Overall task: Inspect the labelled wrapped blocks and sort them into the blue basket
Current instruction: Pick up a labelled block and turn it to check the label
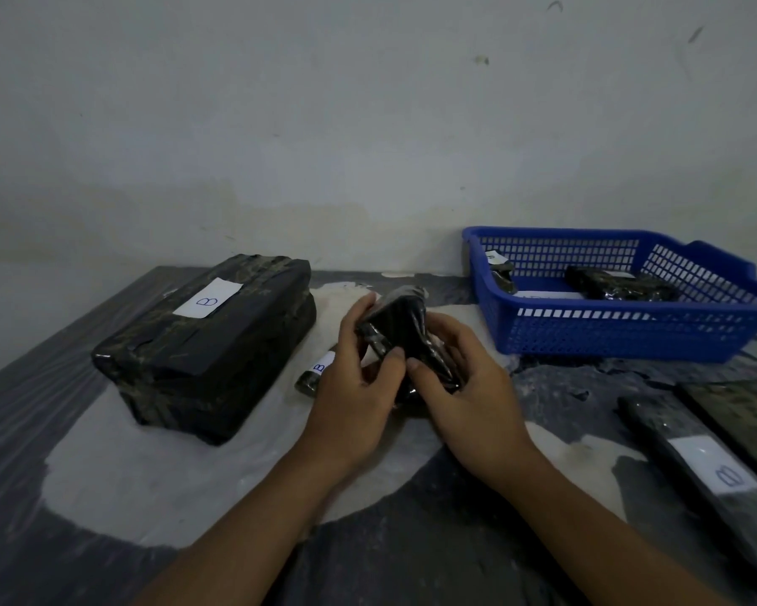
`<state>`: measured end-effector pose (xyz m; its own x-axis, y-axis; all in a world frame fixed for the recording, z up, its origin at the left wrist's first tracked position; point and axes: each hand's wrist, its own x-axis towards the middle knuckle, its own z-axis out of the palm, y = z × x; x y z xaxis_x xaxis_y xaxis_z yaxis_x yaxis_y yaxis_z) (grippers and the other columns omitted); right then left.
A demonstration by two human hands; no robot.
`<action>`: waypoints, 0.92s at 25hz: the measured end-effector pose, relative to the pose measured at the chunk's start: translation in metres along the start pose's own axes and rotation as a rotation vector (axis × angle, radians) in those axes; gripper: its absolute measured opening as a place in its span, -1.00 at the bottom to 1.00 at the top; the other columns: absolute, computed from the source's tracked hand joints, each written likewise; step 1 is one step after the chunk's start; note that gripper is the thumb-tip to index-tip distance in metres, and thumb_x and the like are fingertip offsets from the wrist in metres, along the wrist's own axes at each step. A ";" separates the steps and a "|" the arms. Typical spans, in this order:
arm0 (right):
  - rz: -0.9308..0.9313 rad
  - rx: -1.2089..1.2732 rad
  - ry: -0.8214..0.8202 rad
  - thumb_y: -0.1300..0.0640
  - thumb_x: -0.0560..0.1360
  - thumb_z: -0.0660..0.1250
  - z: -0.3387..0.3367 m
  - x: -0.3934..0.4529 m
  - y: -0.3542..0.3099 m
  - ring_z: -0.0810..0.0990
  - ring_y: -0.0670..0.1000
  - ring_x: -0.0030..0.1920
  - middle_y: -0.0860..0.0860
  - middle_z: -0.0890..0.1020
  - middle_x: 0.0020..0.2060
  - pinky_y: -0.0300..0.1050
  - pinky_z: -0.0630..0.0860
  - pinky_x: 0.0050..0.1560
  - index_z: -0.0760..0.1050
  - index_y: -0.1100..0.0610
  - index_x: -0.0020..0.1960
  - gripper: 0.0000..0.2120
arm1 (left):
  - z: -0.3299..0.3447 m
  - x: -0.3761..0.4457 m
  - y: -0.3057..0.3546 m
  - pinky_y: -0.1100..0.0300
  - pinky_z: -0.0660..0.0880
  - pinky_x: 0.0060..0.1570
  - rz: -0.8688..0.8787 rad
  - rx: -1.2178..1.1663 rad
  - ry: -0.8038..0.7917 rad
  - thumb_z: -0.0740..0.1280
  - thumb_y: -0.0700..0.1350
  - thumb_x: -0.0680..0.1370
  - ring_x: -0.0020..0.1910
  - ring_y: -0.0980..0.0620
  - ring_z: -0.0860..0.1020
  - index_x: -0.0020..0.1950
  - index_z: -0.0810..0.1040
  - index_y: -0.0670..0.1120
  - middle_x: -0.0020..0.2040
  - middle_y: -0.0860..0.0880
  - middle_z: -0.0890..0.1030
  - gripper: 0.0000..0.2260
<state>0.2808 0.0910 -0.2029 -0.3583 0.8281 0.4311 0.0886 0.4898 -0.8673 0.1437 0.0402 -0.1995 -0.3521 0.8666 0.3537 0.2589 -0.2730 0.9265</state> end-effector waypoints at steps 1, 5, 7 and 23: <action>-0.003 -0.030 0.001 0.15 0.57 0.45 0.000 -0.001 0.000 0.59 -0.35 0.17 -0.32 0.63 0.16 -0.46 0.51 0.13 0.45 -0.15 0.40 -0.54 | 0.000 0.000 -0.001 0.31 0.59 0.08 0.021 0.020 0.022 0.27 -0.22 0.66 0.11 0.35 0.61 0.51 0.29 0.18 0.21 0.23 0.57 -0.51; -0.009 -0.098 0.003 0.14 0.54 0.48 0.001 -0.003 -0.001 0.60 -0.38 0.14 -0.34 0.65 0.11 -0.53 0.48 0.07 0.48 -0.18 0.34 -0.55 | 0.002 0.000 -0.003 0.22 0.59 0.15 0.028 0.054 0.052 0.28 -0.23 0.64 0.12 0.28 0.61 0.43 0.34 0.17 0.19 0.19 0.59 -0.56; -0.004 -0.078 -0.002 0.15 0.54 0.48 0.001 -0.002 0.000 0.60 -0.37 0.14 -0.35 0.65 0.10 -0.52 0.48 0.06 0.47 -0.19 0.32 -0.55 | 0.002 0.000 -0.003 0.27 0.58 0.12 0.029 0.042 0.054 0.26 -0.24 0.64 0.12 0.28 0.61 0.43 0.34 0.17 0.19 0.19 0.58 -0.56; 0.146 0.217 0.053 -0.23 0.47 0.36 -0.002 0.004 0.003 0.39 -0.20 0.43 -0.17 0.45 0.42 -0.24 0.38 0.30 0.36 -0.23 0.45 -0.44 | -0.003 0.013 -0.004 -0.14 0.65 0.10 -0.187 -0.402 0.175 0.21 -0.11 0.70 0.18 -0.06 0.67 0.41 0.47 0.07 0.23 -0.03 0.67 -0.71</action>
<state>0.2817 0.0968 -0.2032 -0.3063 0.9017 0.3052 -0.0676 0.2992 -0.9518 0.1354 0.0509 -0.1985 -0.5149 0.8421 0.1606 -0.1798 -0.2893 0.9402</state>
